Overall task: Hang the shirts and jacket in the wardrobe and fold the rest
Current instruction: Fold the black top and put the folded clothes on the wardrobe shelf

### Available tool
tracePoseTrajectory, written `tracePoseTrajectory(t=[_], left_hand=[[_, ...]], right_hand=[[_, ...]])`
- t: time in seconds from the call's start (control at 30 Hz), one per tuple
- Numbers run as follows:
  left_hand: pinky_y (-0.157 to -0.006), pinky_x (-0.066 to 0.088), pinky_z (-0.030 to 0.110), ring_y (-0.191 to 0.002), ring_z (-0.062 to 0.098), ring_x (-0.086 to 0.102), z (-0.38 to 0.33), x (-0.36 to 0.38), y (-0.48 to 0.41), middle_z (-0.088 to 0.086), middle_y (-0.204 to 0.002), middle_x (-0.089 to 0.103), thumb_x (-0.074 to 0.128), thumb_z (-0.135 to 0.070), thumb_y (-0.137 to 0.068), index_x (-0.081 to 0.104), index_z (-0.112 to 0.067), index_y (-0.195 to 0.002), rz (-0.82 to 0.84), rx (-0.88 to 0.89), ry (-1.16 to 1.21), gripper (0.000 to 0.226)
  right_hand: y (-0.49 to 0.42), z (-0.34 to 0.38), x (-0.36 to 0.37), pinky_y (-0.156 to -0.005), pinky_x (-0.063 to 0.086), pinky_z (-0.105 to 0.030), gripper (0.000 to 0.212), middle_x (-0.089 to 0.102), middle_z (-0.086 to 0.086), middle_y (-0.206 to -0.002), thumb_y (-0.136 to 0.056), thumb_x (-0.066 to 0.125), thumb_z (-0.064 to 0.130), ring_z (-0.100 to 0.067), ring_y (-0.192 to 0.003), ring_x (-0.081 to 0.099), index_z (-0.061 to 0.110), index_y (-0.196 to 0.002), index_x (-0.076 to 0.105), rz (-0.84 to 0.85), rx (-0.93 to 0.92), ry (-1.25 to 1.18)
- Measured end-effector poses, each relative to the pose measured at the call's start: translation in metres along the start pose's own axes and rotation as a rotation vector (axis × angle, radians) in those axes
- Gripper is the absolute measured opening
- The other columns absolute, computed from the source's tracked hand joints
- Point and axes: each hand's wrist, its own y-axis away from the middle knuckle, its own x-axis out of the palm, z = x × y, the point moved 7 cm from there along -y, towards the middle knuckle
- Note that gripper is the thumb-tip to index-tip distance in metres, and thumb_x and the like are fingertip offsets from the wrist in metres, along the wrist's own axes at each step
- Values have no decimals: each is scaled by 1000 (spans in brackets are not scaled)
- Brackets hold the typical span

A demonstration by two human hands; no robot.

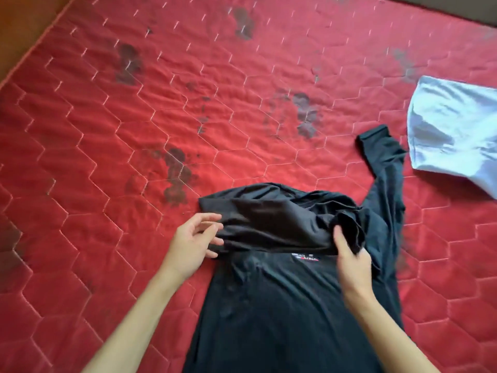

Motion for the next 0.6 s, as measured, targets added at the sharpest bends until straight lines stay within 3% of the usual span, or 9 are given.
tracePoseTrajectory(t=[0.07,0.13,0.17,0.23,0.3,0.4,0.47,0.53,0.6], left_hand=[[-62,58,34,-80,22,70,29,15,-4,11,-103,70,60,-6,-95,65,-28,-100,-63,-34,-110,23],[-78,58,44,-85,24,69,57,26,-9,8,-107,68,64,-7,-91,64,-30,-104,-125,-58,-288,26],[-86,55,44,-87,23,68,67,31,-10,8,-112,66,66,-9,-90,62,-27,-111,-140,-70,-390,28],[-96,49,41,-95,25,65,83,43,-13,12,-119,61,69,-15,-90,57,-18,-129,-179,-93,-556,41],[-98,45,42,-103,31,62,91,48,-16,16,-120,59,70,-23,-89,52,-15,-135,-245,-116,-630,50],[-97,45,46,-106,38,59,94,48,-21,19,-119,57,72,-30,-87,48,-15,-136,-347,-145,-697,57],[-100,41,50,-115,44,52,88,46,-24,25,-125,53,74,-35,-85,44,-13,-138,-418,-178,-741,65],[-106,34,53,-124,47,42,79,47,-27,31,-132,47,76,-37,-84,39,-9,-142,-466,-207,-786,74],[-108,30,54,-129,48,37,65,56,-32,32,-138,42,77,-36,-83,39,-5,-143,-480,-164,-854,78]], right_hand=[[-27,-38,-51,-99,49,-31,32,71,3,-109,-90,70,40,-11,-103,66,15,-110,71,-69,119,52],[-48,-82,-86,-98,52,-50,38,74,0,-105,-79,71,54,-24,-104,68,22,-99,74,-35,196,182],[-56,-101,-98,-92,55,-53,33,74,-2,-104,-79,69,52,-27,-101,69,24,-96,74,-3,226,238],[-65,-114,-115,-69,62,-40,10,71,-10,-107,-94,62,29,-27,-94,65,22,-98,69,1,248,269],[-76,-120,-131,-55,60,-26,9,67,-12,-102,-98,57,11,-25,-91,62,17,-99,65,-25,240,335],[-85,-111,-141,-80,57,-40,16,72,-1,-89,-94,64,14,-23,-91,69,29,-90,68,29,132,505],[-93,-93,-146,-85,46,-31,15,71,4,-88,-93,62,12,-17,-90,66,24,-99,70,-9,54,574],[-108,-72,-151,-87,41,-27,19,69,1,-97,-93,60,9,-16,-94,62,16,-108,68,-96,-19,564],[-131,-59,-154,-96,42,-33,28,62,-9,-112,-92,62,14,-23,-103,59,12,-120,61,-172,-45,568]])
